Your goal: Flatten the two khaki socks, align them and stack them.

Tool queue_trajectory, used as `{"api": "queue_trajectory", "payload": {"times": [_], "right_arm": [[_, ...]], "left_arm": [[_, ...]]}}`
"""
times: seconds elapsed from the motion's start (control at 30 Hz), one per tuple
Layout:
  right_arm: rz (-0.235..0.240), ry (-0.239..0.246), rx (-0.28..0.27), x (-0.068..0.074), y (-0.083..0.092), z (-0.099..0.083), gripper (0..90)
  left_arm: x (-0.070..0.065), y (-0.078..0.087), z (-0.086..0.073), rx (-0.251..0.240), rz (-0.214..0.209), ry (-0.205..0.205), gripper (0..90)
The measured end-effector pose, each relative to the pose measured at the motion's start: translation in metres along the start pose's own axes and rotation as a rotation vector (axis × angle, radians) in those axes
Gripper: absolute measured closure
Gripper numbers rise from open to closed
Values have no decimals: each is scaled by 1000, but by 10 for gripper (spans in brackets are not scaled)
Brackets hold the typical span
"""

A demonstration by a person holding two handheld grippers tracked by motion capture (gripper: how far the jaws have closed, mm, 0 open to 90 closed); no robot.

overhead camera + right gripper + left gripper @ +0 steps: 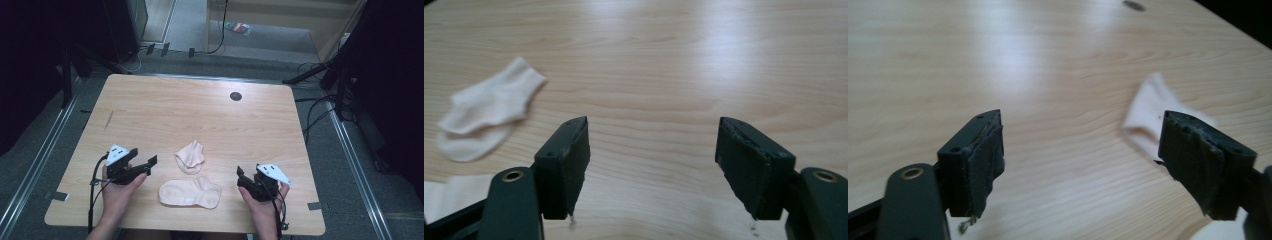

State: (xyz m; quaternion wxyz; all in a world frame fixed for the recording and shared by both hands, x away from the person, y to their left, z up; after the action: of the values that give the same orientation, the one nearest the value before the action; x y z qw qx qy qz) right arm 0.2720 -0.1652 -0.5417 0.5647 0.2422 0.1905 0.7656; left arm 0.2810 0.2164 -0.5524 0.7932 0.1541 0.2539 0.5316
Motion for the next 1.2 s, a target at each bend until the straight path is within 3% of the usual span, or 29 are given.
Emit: {"api": "queue_trajectory", "payload": {"times": [0.07,0.13,0.17,0.23,0.27,0.33,0.5,0.77,0.9,0.97,1.07,1.17,1.2], "right_arm": [[34,8,16,12,-2,9,348],[60,14,45,24,-7,19,373],[64,9,66,31,-11,23,391],[72,5,83,37,-15,27,415],[92,38,105,54,-27,35,467],[101,57,119,63,-36,37,506],[157,37,213,84,-69,36,576],[189,46,346,102,-98,35,623],[142,42,381,107,-106,30,622],[129,43,377,108,-107,30,668],[131,62,377,108,-105,30,847],[149,78,336,109,-100,35,873],[147,88,323,109,-97,38,874]], "left_arm": [[13,1,-7,1,16,10,175],[21,0,-9,-13,49,-6,175],[23,1,-9,-25,48,10,176],[23,1,-9,-35,42,19,176],[21,0,-11,-36,56,14,182],[19,-2,-12,-27,57,-1,182],[19,-3,-12,-25,52,1,182],[16,-6,-12,-12,54,-15,199],[18,-7,-12,-9,56,-5,206],[17,-7,-12,-6,53,-6,209],[16,-7,-13,-7,52,-13,214],[14,-8,-13,5,69,-33,214],[12,-9,-13,30,79,-56,213]]}}
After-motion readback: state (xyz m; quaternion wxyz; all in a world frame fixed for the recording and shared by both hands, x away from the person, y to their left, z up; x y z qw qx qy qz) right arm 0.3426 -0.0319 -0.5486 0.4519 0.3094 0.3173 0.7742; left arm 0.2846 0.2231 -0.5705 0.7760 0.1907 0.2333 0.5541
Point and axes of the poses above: each handheld gripper's, and its own axes: y roughly backward along the jaws, z roughly out of its top, x roughly to its left, the point moved 4 cm from there along -y, roughly forward along the jaws, and after that the axes turned 3 degrees about x, right-handed, at the moved point
